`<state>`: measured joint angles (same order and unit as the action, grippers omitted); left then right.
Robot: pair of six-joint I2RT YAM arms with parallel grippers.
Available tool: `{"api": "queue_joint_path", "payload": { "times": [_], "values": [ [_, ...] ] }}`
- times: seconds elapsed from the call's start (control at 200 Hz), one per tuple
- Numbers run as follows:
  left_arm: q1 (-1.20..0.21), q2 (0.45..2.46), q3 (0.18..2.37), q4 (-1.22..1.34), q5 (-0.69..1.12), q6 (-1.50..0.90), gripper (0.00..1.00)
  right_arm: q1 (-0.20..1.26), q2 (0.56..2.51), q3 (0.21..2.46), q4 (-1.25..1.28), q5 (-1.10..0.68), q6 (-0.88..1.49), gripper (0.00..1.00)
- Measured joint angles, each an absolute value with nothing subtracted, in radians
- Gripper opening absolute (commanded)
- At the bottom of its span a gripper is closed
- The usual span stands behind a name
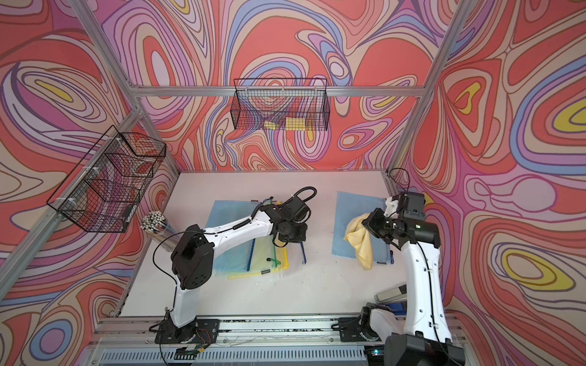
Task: Wipe the document bag
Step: Pick up the document bag from the center of the board, then wipe the dirt from the document bag.
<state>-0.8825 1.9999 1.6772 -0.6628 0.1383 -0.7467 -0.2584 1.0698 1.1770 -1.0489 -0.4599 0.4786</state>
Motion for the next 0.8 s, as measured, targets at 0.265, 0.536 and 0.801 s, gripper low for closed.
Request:
{"api": "queue_joint_path", "payload": {
  "times": [0.265,0.536,0.801],
  "values": [
    [-0.900,1.804,1.607,-0.433,0.350,-0.721,0.00,-0.258,1.057,1.177,-1.048,-0.459,0.479,0.00],
    [-0.848,1.385,1.221,-0.296,0.344,-0.691,0.03,-0.258,1.059,1.177,-1.047,-0.463,0.479,0.00],
    [-0.765,1.314,0.797,-0.316,0.215,-0.707,0.00,-0.257,1.073,1.174,-1.014,-0.542,0.479,0.00]
  ]
}}
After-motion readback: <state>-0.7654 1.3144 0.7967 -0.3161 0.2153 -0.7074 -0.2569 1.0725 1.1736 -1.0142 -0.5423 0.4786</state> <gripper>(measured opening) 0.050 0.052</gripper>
